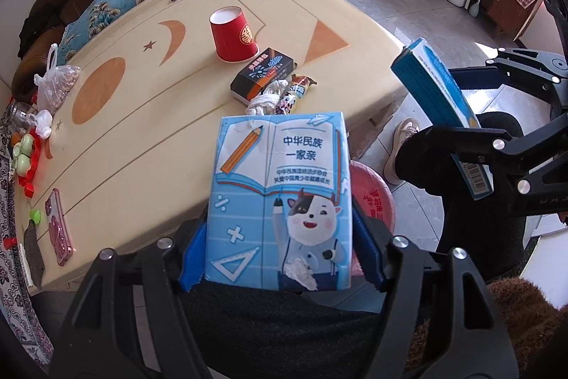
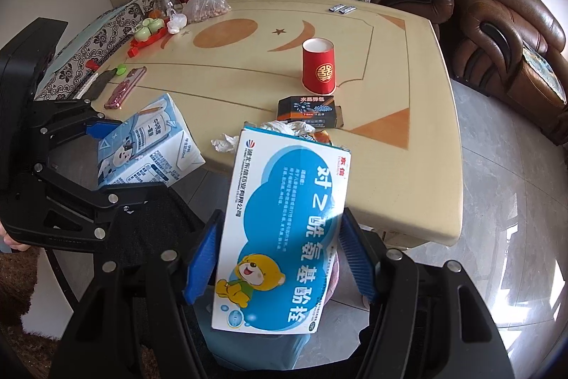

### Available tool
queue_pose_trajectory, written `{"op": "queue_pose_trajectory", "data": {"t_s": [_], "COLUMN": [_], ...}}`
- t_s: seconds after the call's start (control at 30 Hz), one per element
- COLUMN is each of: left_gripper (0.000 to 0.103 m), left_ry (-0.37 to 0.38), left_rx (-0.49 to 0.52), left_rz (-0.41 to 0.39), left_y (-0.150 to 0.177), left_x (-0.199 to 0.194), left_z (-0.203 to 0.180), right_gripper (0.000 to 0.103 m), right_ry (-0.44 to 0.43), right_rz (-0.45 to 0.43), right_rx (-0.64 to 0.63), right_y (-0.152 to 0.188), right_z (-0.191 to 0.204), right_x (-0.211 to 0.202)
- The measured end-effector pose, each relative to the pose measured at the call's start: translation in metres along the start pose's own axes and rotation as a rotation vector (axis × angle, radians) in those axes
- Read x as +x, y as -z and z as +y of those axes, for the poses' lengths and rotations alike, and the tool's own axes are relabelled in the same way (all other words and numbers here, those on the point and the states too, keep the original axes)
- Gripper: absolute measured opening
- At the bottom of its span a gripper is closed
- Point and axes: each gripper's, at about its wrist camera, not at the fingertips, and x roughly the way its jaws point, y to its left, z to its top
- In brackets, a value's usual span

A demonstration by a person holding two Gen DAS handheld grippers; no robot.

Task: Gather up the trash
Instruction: 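Lift the milk carton and medicine box with both tools toward the pink bin, then lower both held boxes past the table edge over the pink bin opening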

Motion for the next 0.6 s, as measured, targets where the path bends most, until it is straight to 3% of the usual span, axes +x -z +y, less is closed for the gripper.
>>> {"op": "queue_pose_trajectory", "data": {"t_s": [0.6], "left_gripper": [0.068], "left_ry": [0.090], "left_rx": [-0.047], "left_rz": [0.071], "left_y": [0.046], "left_x": [0.058], "left_z": [-0.031], "right_gripper": [0.063], "right_ry": [-0.007], "right_rz": [0.091], "right_rx": [0.045], "right_y": [0.049], "right_z": [0.001], "right_x": [0.045]}}
